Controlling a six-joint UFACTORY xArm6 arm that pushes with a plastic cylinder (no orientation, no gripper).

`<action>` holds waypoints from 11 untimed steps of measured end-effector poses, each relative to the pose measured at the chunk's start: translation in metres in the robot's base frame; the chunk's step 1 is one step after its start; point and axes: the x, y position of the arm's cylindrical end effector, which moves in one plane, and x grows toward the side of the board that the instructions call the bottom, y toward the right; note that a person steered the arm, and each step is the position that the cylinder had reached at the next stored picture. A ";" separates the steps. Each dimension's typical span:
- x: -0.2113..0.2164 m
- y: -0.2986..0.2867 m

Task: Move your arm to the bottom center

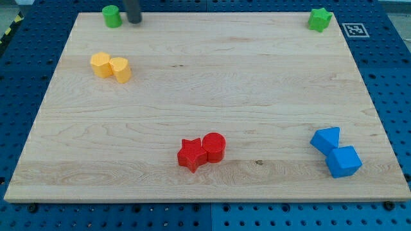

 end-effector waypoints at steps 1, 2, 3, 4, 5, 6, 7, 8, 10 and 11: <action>0.003 0.064; 0.005 0.075; 0.005 0.075; 0.042 0.077; 0.127 0.082; 0.205 0.087; 0.266 0.064; 0.326 0.015; 0.401 0.075; 0.372 0.099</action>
